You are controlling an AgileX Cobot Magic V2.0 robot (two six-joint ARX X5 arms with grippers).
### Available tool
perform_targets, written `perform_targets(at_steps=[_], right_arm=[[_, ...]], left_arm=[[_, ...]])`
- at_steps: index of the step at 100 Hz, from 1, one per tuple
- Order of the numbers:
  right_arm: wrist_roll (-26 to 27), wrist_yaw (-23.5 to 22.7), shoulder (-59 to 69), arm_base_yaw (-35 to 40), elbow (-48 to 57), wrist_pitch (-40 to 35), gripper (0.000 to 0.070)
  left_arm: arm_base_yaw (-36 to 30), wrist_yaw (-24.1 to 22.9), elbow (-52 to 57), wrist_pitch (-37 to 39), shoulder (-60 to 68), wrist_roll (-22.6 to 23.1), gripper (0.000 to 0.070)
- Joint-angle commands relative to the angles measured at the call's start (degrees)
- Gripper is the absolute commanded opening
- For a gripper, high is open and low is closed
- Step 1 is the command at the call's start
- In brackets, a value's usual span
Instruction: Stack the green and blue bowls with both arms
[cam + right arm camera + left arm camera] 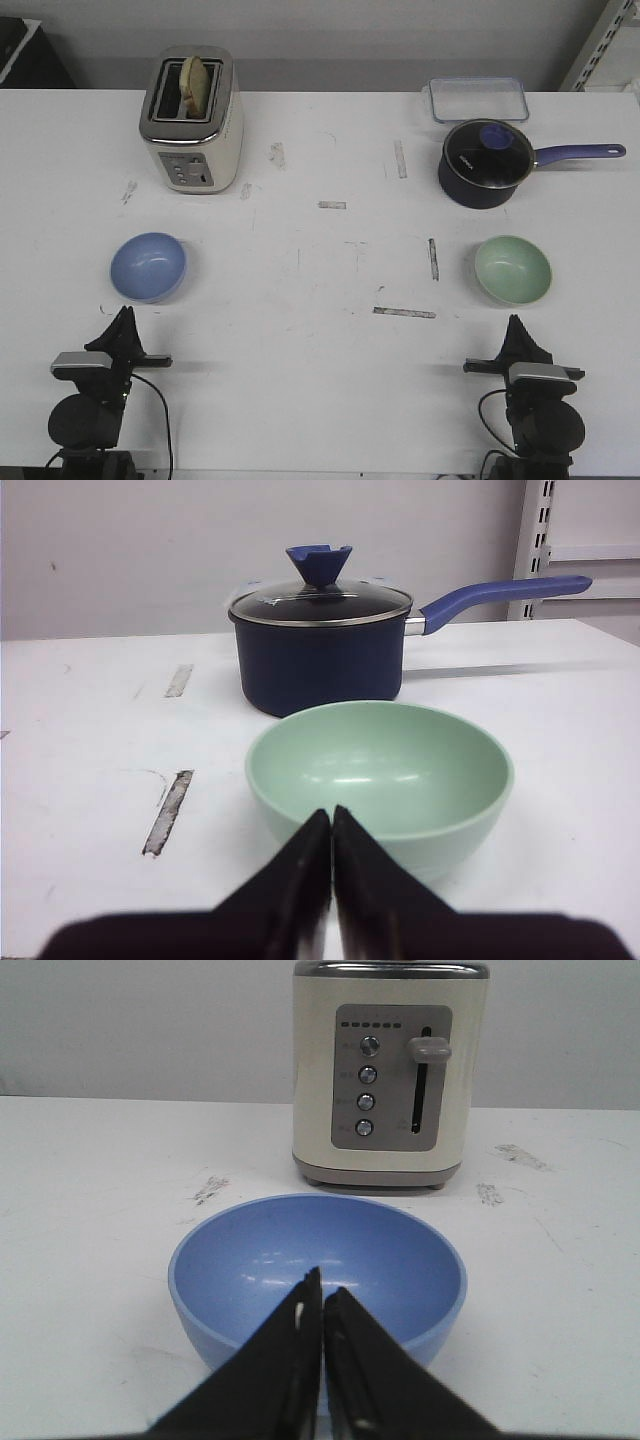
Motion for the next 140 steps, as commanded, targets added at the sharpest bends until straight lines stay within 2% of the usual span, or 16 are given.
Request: perform_targets(at_steps=[1, 99, 113, 127, 140], right_arm=[[0.70, 0.00, 0.00, -0.02, -0.13, 0.70, 0.0000], [0.74, 0.00, 0.00, -0.02, -0.13, 1.01, 0.0000], [0.79, 0.02, 0.00, -0.07, 0.13, 5.77, 0.0000], [1.66, -0.07, 1.25, 0.07, 6.01, 6.82, 0.0000], [1.38, -0.13, 8.55, 0.11, 16.70, 4.96, 0.0000]], left_arm=[[0.07, 0.09, -1.16, 0.68, -0.15, 0.07, 0.0003], [0.07, 0.09, -1.16, 0.68, -0.15, -0.11, 0.0003], [0.07, 0.09, -1.16, 0.68, -0.15, -0.11, 0.0003], [0.07, 0.09, -1.16, 0.68, -0.15, -0.09, 0.0003], [0.07, 0.09, -1.16, 0.68, -0.15, -0.11, 0.0003]])
